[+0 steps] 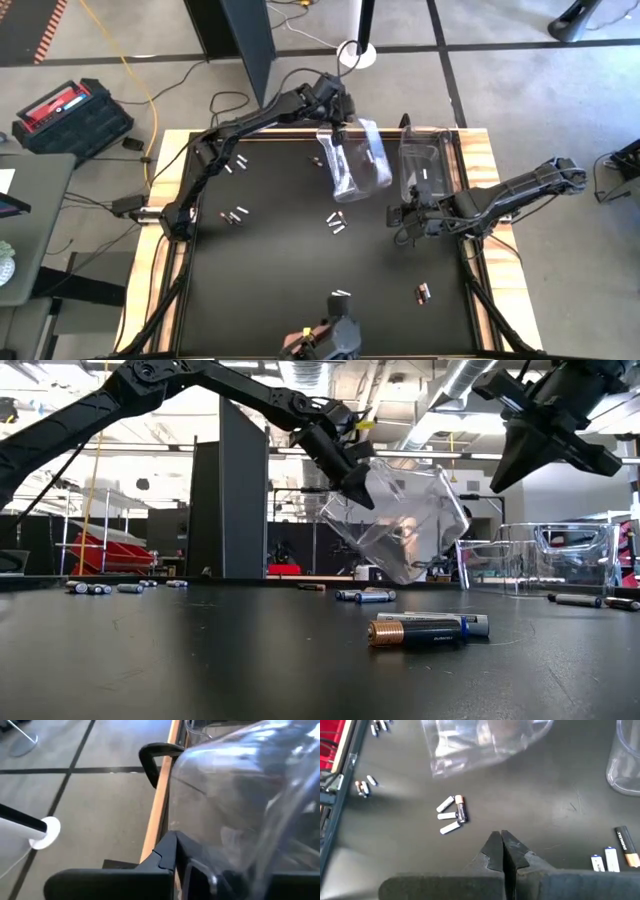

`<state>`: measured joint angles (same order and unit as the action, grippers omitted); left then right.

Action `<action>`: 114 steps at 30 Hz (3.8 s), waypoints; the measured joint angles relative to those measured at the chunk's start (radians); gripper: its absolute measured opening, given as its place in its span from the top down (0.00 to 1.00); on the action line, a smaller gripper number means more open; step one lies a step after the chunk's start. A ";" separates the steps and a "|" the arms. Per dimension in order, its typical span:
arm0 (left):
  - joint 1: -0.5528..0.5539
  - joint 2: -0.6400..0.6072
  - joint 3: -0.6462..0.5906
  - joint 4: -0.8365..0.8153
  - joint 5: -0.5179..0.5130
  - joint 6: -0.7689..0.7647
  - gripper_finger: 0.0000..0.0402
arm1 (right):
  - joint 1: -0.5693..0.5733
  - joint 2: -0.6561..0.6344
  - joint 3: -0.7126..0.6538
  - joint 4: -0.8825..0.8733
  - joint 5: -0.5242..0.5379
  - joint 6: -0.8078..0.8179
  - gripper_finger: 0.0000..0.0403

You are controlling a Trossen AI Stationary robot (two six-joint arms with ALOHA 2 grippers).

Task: Sort batteries
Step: Move the left transparent bin beside the right transparent bin

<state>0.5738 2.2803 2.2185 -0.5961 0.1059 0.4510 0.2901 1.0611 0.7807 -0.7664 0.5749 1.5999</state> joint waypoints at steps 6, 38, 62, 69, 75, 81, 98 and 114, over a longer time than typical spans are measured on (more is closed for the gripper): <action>-0.007 -0.001 0.000 -0.029 0.017 0.000 1.00 | -0.021 -0.003 0.000 0.001 0.035 -0.009 0.99; -0.043 0.145 0.002 0.093 -0.034 -0.067 0.90 | -0.009 -0.002 0.000 0.020 0.034 -0.012 0.97; -0.029 0.063 0.114 -0.070 -0.135 -0.089 0.77 | -0.002 -0.010 0.003 0.019 0.030 -0.085 0.97; -0.022 -0.081 0.114 -0.311 -0.141 -0.301 0.78 | -0.003 -0.040 0.072 0.020 0.030 -0.262 0.97; -0.095 -0.178 0.055 -0.392 -0.220 -0.425 0.97 | 0.009 -0.045 0.133 -0.052 0.008 -0.368 0.97; -0.188 -0.320 -0.237 -0.333 -0.330 -0.566 1.00 | 0.111 -0.045 0.163 -0.160 0.000 -0.302 0.97; -0.162 -0.381 -0.945 0.482 -0.020 -0.882 1.00 | 0.265 -0.100 0.164 -0.366 0.047 0.034 0.97; 0.054 -0.156 -0.631 0.479 0.154 -0.724 1.00 | 0.085 -0.097 0.164 -0.339 0.052 0.049 0.97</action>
<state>0.6281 2.1245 1.5872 -0.1171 0.2602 -0.2726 0.3755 0.9641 0.9451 -1.1050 0.6269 1.6494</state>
